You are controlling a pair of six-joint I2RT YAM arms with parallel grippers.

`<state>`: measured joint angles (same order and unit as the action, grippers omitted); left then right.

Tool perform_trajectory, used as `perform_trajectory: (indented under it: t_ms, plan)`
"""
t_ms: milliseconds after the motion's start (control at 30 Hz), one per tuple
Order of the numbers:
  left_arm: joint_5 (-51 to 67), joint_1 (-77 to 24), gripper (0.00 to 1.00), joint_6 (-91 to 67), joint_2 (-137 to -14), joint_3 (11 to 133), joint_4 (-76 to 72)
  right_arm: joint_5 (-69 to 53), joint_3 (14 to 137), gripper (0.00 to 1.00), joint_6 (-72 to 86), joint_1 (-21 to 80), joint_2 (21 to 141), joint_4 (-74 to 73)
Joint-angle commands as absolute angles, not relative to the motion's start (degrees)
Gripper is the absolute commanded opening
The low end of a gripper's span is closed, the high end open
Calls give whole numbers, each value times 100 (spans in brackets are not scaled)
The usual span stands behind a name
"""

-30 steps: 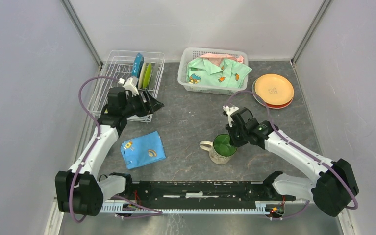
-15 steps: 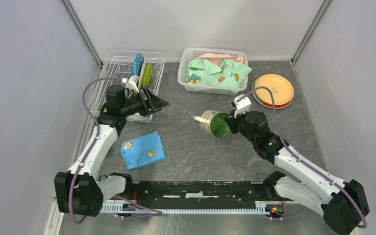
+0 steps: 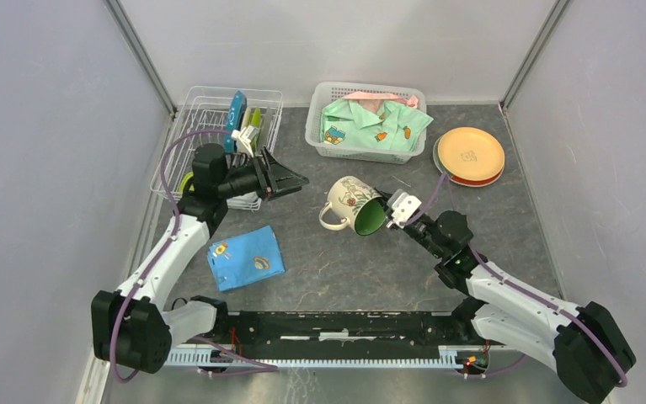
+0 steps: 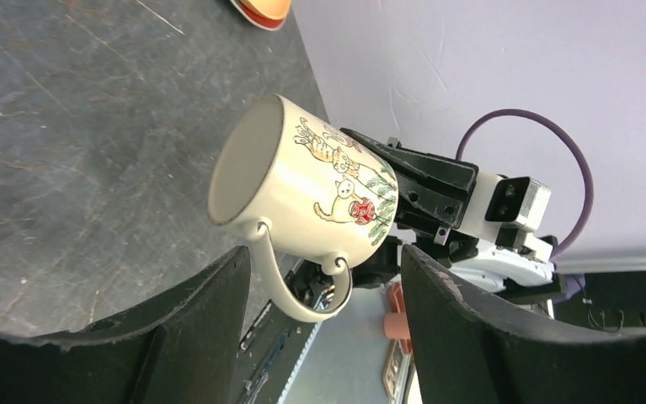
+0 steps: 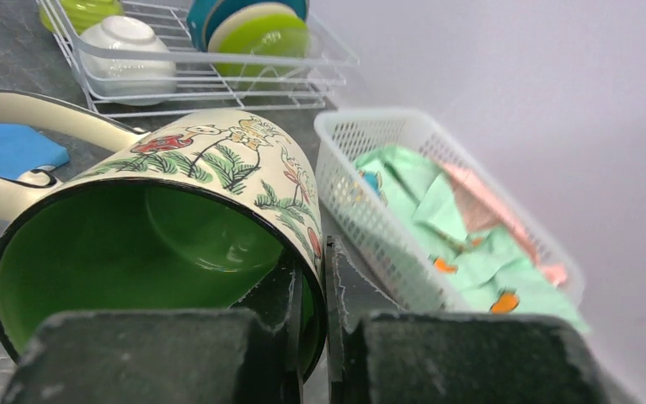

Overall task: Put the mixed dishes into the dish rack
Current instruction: Pick up the cup at the center of the board.

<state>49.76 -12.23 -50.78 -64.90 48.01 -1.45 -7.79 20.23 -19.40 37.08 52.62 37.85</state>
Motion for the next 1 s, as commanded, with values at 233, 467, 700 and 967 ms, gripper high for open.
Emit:
perform_trajectory:
  t_ms: [233, 467, 700, 967]
  plan:
    - [5273, -1877, 81, -4779, -6724, 4972, -202, -1044, 2009, 0, -3368, 3897, 4958, 6662]
    - [5297, -2370, 83, -5187, -6745, 4950, -631, -1354, 2021, 0, -3826, 4045, 4892, 7122]
    - [5750, -2550, 69, -6213, -6735, 4601, -1870, -2005, 2187, 0, -4130, 4082, 4882, 6968]
    - [5852, -2909, 63, -6404, -6545, 4540, -1924, -1969, 2153, 0, -4245, 4112, 4920, 7115]
